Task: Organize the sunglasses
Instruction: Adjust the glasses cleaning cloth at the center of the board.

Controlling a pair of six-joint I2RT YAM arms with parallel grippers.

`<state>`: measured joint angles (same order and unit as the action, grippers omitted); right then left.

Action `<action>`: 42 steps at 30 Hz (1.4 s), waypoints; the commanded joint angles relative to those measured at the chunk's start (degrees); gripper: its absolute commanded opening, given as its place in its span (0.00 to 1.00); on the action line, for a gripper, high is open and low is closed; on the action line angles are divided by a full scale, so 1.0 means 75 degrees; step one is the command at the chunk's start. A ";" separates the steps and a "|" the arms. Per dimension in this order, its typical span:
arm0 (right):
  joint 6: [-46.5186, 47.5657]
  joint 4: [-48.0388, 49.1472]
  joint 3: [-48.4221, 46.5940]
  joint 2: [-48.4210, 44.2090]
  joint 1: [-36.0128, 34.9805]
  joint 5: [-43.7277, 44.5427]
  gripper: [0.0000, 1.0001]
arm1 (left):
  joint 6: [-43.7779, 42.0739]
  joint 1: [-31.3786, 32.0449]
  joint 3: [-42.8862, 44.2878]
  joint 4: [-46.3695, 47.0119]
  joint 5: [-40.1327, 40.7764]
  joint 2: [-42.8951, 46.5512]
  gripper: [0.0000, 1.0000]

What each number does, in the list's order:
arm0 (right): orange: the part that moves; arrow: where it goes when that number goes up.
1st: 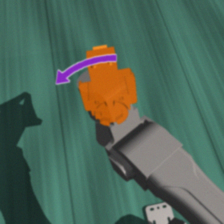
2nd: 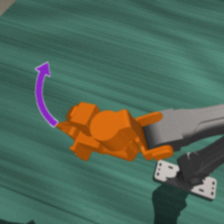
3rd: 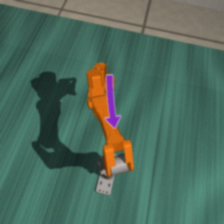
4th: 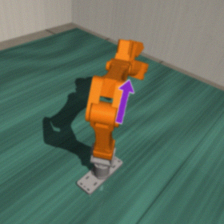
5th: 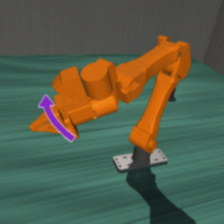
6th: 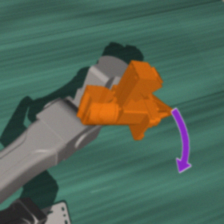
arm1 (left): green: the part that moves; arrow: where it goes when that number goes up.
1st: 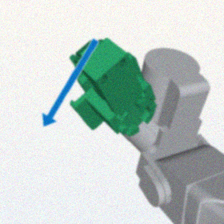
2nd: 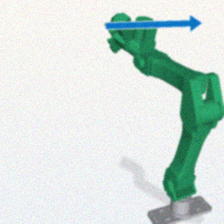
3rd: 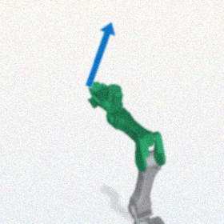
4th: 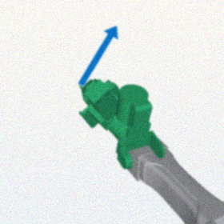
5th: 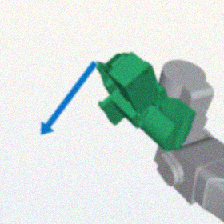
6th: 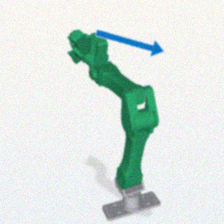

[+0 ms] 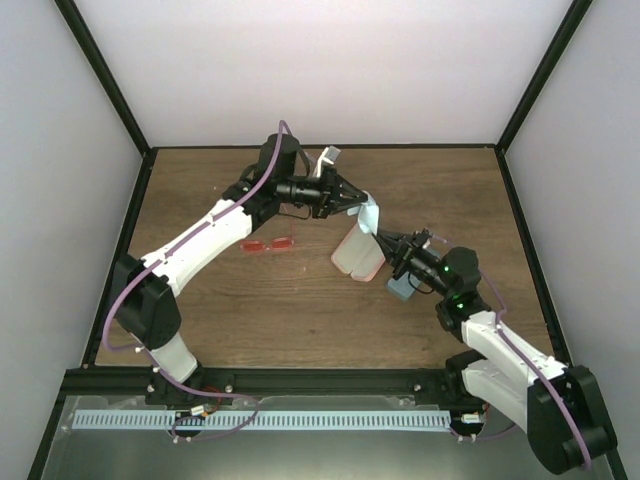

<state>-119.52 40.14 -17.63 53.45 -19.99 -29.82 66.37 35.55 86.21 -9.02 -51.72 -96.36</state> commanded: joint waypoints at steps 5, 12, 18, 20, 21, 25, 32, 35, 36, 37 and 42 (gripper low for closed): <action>-0.1061 -0.1403 -0.0722 -0.0618 0.0202 0.0167 0.01 | -0.0265 -0.0216 -0.0442 0.0061 -0.0182 0.0437 0.04; 0.1813 -0.4204 -0.2565 -0.0426 0.1355 -0.0792 0.01 | -0.0772 -0.0556 -0.0542 -0.0652 -0.0630 0.0599 0.05; 0.3861 -0.5516 -0.4211 0.0779 0.1517 -0.1729 0.01 | -0.1016 -0.0592 -0.0975 -0.0730 -0.0771 0.0766 0.04; 0.4537 -0.6236 -0.4841 0.1037 0.1517 -0.1784 0.01 | -0.1133 -0.0608 -0.1101 -0.0724 -0.0698 0.0817 0.04; 0.4709 -0.6375 -0.4956 0.1095 0.1517 -0.1809 0.01 | -0.1164 -0.0616 -0.1197 -0.0709 -0.0662 0.0833 0.04; 0.5212 -0.6814 -0.4994 0.1245 0.1511 -0.2170 0.01 | -0.1179 -0.0656 -0.1739 -0.0472 -0.0621 0.0920 0.04; 0.6122 -0.7360 -0.4117 0.1436 0.0897 -0.2807 0.01 | -0.1739 -0.0741 -0.3119 -0.0171 -0.0445 0.0907 0.04; 0.5959 -0.7089 -0.3525 0.1349 0.0606 -0.2721 0.01 | -0.1974 -0.0859 -0.3578 -0.0125 -0.0451 0.0789 0.04; 0.5953 -0.7046 -0.3406 0.1373 0.0558 -0.2716 0.01 | -0.2063 -0.0906 -0.3665 -0.0114 -0.0447 0.0765 0.04; 0.5977 -0.6986 -0.3314 0.1422 0.0515 -0.2708 0.01 | -0.2194 -0.0959 -0.3715 -0.0180 -0.0442 0.0733 0.04; 0.6256 -0.6625 -0.3482 0.2071 0.0505 -0.2805 0.01 | -0.2999 -0.1365 -0.3515 -0.0735 -0.0548 0.0305 0.04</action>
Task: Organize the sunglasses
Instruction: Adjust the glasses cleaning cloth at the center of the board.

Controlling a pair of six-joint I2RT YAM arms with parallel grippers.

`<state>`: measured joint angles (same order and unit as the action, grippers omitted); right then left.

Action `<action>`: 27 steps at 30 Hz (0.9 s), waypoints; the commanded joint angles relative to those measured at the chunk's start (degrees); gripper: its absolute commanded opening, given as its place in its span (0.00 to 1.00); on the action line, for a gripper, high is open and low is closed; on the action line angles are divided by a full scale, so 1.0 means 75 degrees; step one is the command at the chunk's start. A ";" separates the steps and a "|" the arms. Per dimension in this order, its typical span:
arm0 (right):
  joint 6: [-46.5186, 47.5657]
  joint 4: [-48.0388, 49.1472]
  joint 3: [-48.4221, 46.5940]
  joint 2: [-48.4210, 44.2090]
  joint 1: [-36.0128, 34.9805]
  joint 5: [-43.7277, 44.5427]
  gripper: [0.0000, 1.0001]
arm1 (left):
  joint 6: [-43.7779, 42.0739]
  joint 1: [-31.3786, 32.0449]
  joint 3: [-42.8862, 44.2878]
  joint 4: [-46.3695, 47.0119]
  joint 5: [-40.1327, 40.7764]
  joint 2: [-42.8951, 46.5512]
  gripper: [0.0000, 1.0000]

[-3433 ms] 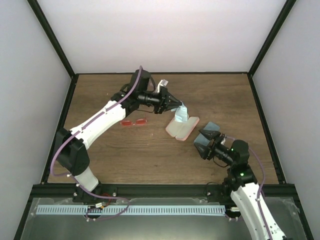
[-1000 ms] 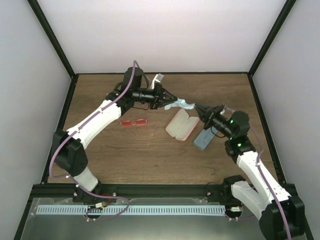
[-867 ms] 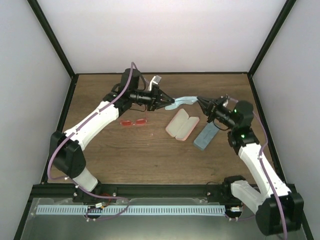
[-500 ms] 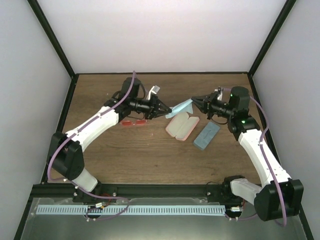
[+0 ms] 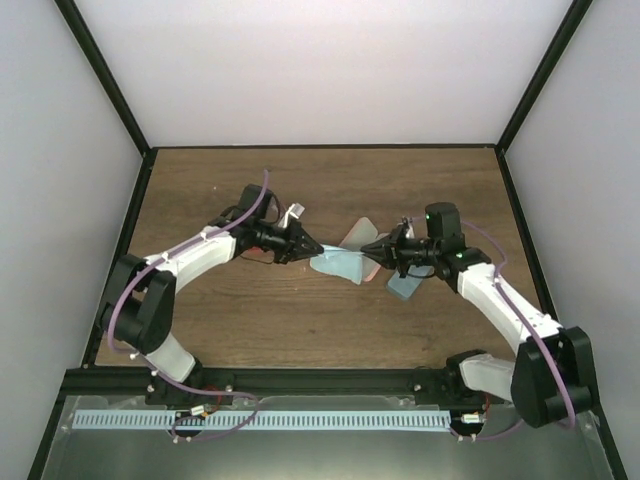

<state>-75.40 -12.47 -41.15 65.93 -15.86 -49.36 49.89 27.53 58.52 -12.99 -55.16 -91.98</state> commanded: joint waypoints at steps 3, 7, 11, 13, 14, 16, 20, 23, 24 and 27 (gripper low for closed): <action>0.0665 0.0493 -0.0790 0.0988 -0.0089 -0.0385 0.01 | -0.1087 -0.0398 0.0451 -0.0523 -0.0055 -0.0445 0.04; 0.1277 0.0130 -0.1186 0.1709 -0.0246 -0.0585 0.01 | -0.1446 -0.0423 0.0458 -0.0806 0.0049 -0.0471 0.04; 0.1509 0.0103 -0.0723 0.1775 -0.0445 -0.0550 0.01 | -0.1710 -0.0454 -0.0140 -0.0841 -0.0018 -0.0381 0.04; 0.1517 0.0233 -0.0375 0.1766 -0.0538 -0.0637 0.01 | -0.1828 -0.0448 -0.0627 -0.0833 -0.0039 -0.0324 0.04; 0.1546 0.0269 -0.0221 0.1794 -0.0605 -0.0682 0.01 | -0.1875 -0.0448 -0.0817 -0.0824 -0.0064 -0.0289 0.04; 0.1614 0.0335 0.0022 0.1878 -0.0777 -0.0718 0.01 | -0.1991 -0.0448 -0.1157 -0.0830 -0.0102 -0.0239 0.04; 0.1728 0.0371 0.0298 0.2165 -0.1179 -0.0712 0.01 | -0.2267 -0.0460 -0.1701 -0.0941 -0.0127 -0.0197 0.04; 0.1791 0.0357 0.0452 0.2334 -0.1344 -0.0696 0.01 | -0.2480 -0.0460 -0.2000 -0.1033 -0.0152 -0.0130 0.04; 0.1850 0.0304 0.0506 0.2366 -0.1356 -0.0693 0.01 | -0.2572 -0.0468 -0.2078 -0.1109 -0.0163 -0.0114 0.04; 0.2175 -0.0081 0.0576 0.2453 -0.1354 -0.0690 0.01 | -0.2824 -0.0510 -0.2346 -0.1326 -0.0153 -0.0007 0.04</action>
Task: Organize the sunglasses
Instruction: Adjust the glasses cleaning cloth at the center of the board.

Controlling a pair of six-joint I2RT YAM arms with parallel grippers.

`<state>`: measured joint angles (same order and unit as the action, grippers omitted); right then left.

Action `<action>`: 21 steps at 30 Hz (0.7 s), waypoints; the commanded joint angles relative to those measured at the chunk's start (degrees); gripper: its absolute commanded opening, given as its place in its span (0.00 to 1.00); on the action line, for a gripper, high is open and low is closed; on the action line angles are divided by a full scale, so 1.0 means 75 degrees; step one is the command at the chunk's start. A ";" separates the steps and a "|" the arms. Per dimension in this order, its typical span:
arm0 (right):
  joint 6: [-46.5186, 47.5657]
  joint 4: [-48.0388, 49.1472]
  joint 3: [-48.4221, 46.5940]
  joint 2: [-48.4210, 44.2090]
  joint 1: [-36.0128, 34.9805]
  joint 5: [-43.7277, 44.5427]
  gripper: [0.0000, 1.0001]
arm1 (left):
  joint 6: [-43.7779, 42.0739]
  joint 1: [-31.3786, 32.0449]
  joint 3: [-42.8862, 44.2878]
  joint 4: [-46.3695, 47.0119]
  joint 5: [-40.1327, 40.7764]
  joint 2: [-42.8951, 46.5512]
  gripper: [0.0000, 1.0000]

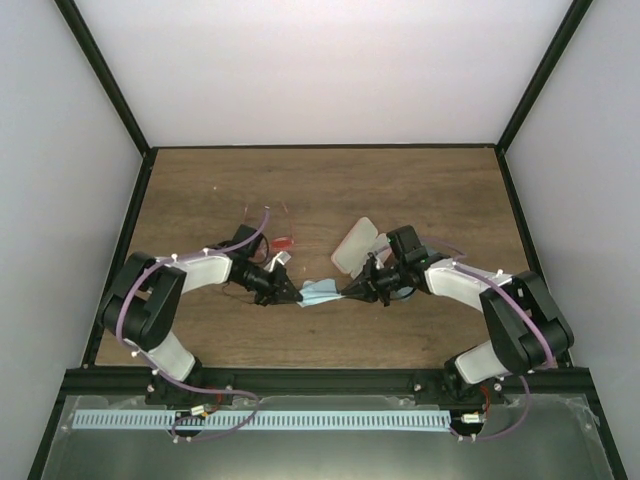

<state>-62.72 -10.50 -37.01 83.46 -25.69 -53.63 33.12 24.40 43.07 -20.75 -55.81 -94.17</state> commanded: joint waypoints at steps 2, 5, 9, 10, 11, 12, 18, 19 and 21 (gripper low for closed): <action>0.0742 -0.0590 0.0056 0.0155 -0.0049 -0.0160 0.01 | -0.0719 -0.0149 -0.0468 -0.0390 -0.0067 0.0317 0.04; 0.1078 -0.1027 0.0057 0.0179 -0.0053 -0.0181 0.01 | -0.0903 -0.0190 -0.0709 -0.0606 -0.0145 0.0228 0.04; 0.0975 -0.0983 -0.0295 0.0055 -0.0037 -0.0223 0.01 | -0.0636 -0.0227 -0.0482 -0.0597 -0.0269 0.0477 0.04; 0.1033 -0.1077 -0.0611 0.0149 -0.0042 -0.0209 0.01 | -0.0477 -0.0264 -0.0179 -0.0627 -0.0218 0.0593 0.04; 0.1153 -0.1239 -0.1046 0.0333 -0.0043 -0.0192 0.01 | -0.0326 -0.0284 0.0247 -0.0701 -0.0155 0.0650 0.04; 0.1331 -0.1464 -0.1489 0.0626 -0.0043 -0.0163 0.01 | -0.0155 -0.0321 0.0677 -0.0775 -0.0088 0.0645 0.04; 0.1985 -0.2421 -0.3658 0.1587 -0.0037 -0.0080 0.01 | 0.0099 -0.0375 0.2914 -0.1382 0.0442 0.0240 0.04; 0.2093 -0.2549 -0.3696 0.1622 -0.0042 0.0002 0.01 | 0.0027 -0.0373 0.3030 -0.1502 0.0555 0.0222 0.05; 0.2242 -0.2683 -0.3470 0.1587 -0.0043 0.0096 0.01 | -0.0113 -0.0382 0.3017 -0.1584 0.0775 0.0252 0.07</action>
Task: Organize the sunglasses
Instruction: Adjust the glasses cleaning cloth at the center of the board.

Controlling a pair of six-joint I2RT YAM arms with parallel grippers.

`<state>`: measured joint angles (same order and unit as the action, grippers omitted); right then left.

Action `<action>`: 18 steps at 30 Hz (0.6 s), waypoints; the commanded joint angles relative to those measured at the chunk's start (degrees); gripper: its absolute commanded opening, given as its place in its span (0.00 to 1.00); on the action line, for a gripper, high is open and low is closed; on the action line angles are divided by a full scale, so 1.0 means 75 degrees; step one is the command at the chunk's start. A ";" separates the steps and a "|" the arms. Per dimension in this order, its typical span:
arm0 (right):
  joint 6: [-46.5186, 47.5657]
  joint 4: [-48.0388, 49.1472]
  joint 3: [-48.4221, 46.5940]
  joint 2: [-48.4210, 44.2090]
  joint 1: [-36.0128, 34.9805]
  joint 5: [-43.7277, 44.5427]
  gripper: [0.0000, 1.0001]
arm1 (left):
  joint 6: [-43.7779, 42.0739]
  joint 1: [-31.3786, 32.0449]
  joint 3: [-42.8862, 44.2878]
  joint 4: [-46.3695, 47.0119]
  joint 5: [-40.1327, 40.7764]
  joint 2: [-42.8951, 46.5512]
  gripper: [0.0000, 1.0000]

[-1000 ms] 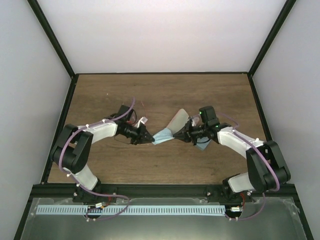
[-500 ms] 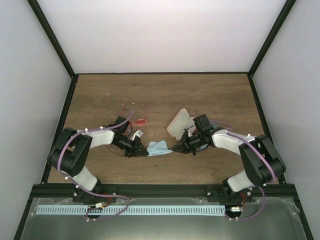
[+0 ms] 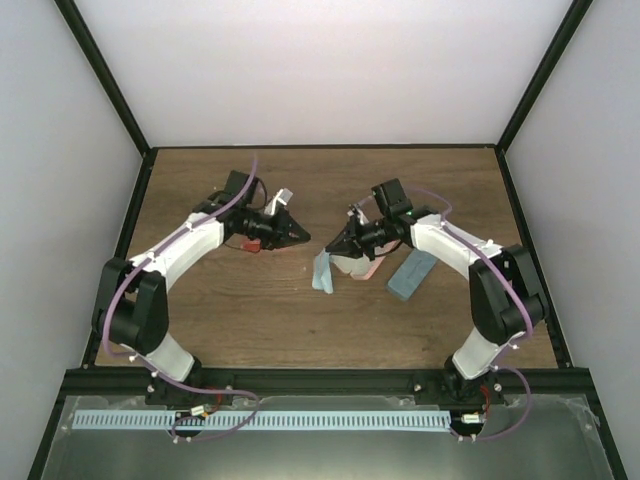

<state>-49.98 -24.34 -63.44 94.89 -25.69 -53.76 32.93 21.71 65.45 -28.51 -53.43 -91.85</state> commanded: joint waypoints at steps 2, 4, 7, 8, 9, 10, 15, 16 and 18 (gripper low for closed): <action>0.0539 -0.0758 0.0537 -0.0121 -0.0043 0.0063 0.01 | -0.0076 -0.0027 -0.0194 -0.0480 0.0552 -0.0003 0.08; 0.0467 -0.0661 0.1079 -0.0414 -0.0043 0.0049 0.01 | 0.0002 -0.0033 -0.0471 -0.0334 0.0575 0.0039 0.11; 0.0575 -0.0863 0.1679 -0.0813 -0.0043 0.0138 0.01 | 0.0111 -0.0032 -0.0772 -0.0064 0.0653 0.0043 0.19; 0.0595 -0.0923 0.1878 -0.0914 -0.0039 0.0198 0.01 | 0.0127 -0.0030 -0.0824 0.0009 0.0674 0.0008 0.25; 0.0629 -0.0937 0.2051 -0.0985 -0.0018 0.0235 0.01 | 0.0132 -0.0025 -0.0860 0.0043 0.0684 -0.0057 0.31; 0.0653 -0.0946 0.2179 -0.1031 0.0006 0.0226 0.01 | 0.0107 -0.0027 -0.0865 0.0051 0.0701 -0.0144 0.38; 0.1221 -0.1309 0.1852 -0.0837 0.0051 0.0341 0.01 | 0.0023 -0.0020 -0.0763 0.0057 0.0793 -0.0406 0.69; 0.1413 -0.1440 0.1735 -0.0744 0.0051 0.0392 0.01 | 0.0017 -0.0013 -0.0743 0.0058 0.0800 -0.0425 0.75; 0.1899 -0.1735 0.1615 -0.0520 0.0051 0.0411 0.01 | 0.0021 -0.0015 -0.0725 0.0081 0.0883 -0.0444 0.88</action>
<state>-42.68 -33.34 -47.46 88.88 -25.58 -51.79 33.58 21.74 59.16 -28.84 -47.75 -94.32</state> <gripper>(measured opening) 0.011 0.761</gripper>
